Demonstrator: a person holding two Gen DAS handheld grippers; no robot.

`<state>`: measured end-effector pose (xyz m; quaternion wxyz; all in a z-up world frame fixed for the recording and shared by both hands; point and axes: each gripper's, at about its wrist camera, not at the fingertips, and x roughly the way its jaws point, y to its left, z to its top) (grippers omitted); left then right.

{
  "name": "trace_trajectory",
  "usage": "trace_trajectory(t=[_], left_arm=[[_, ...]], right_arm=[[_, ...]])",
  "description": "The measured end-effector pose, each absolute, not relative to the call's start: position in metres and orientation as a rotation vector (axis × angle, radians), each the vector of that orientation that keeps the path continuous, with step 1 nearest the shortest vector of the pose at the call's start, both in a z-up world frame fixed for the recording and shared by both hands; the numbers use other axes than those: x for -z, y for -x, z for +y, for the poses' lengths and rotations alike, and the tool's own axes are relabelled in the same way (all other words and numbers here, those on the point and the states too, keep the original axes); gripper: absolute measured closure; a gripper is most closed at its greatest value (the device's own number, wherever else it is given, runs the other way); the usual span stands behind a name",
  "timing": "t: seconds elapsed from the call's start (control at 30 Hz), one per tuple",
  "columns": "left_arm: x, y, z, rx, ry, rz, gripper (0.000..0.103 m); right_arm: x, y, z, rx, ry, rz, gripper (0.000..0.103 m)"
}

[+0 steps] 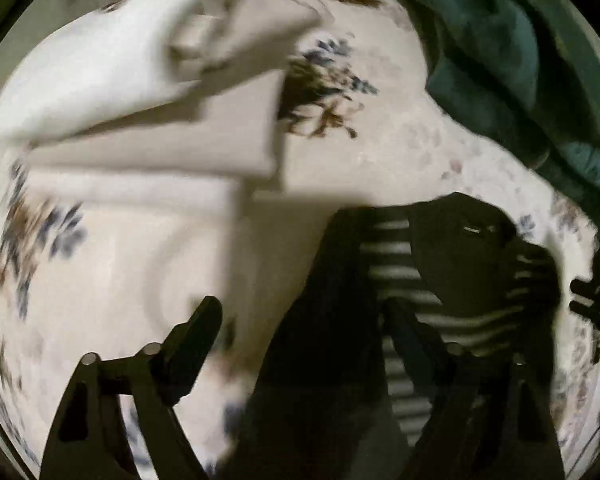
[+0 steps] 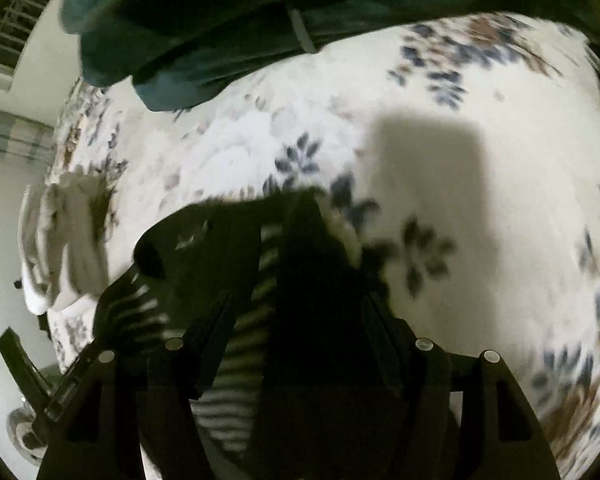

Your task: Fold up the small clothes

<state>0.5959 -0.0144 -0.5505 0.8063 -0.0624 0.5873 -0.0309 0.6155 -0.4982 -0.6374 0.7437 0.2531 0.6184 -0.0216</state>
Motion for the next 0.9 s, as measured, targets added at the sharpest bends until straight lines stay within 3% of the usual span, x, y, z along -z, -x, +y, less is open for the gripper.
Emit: trace_trajectory(t=[0.03,0.1,0.17,0.2,0.23,0.27,0.33,0.5,0.53,0.57,0.63,0.73,0.8,0.83,0.9], left_arm=[[0.557,-0.604,-0.021,0.085,0.099,1.264,0.039],[0.572,-0.615,-0.035,0.09,0.006,1.294,0.098],[0.576,-0.617,-0.037,0.085,-0.015,1.274,0.098],[0.574,-0.616,-0.035,0.078,-0.022,1.249,0.098],[0.572,-0.615,-0.031,0.063,-0.025,1.23,0.098],[0.571,-0.614,-0.023,0.051,-0.003,1.215,0.098],[0.576,-0.614,-0.009,0.041,0.033,1.22,0.098],[0.59,-0.616,-0.005,0.042,0.062,1.261,0.094],[0.585,-0.614,-0.006,0.028,0.06,1.259,0.094],[0.579,-0.611,-0.007,0.025,0.063,1.259,0.094],[0.565,-0.603,-0.009,0.026,0.057,1.244,0.093],[0.533,-0.58,-0.013,0.057,0.065,1.188,0.089],[0.507,-0.556,-0.014,0.075,0.088,1.133,0.064],[0.499,-0.55,-0.015,0.088,0.1,1.117,0.057],[0.479,-0.534,-0.015,0.092,0.115,1.077,0.024]], right_arm=[[0.646,-0.628,-0.498,0.038,-0.548,1.375,0.036],[0.665,-0.646,-0.497,0.036,-0.535,1.423,0.036],[0.683,-0.659,-0.498,0.007,-0.549,1.483,0.041],[0.687,-0.661,-0.499,-0.005,-0.56,1.494,0.051],[0.689,-0.663,-0.5,-0.022,-0.562,1.49,0.083],[0.688,-0.666,-0.502,-0.001,-0.509,1.475,0.094],[0.69,-0.669,-0.52,0.094,-0.505,1.431,0.095],[0.718,-0.674,-0.538,0.104,-0.624,1.477,0.093],[0.717,-0.674,-0.538,0.095,-0.645,1.479,0.084],[0.714,-0.673,-0.54,0.069,-0.69,1.483,0.066],[0.703,-0.665,-0.546,0.025,-0.776,1.472,0.046],[0.663,-0.632,-0.556,-0.023,-0.812,1.435,0.046],[0.636,-0.602,-0.561,-0.033,-0.808,1.424,0.046],[0.623,-0.585,-0.564,-0.032,-0.807,1.429,0.046],[0.605,-0.549,-0.569,-0.001,-0.803,1.449,0.046]])
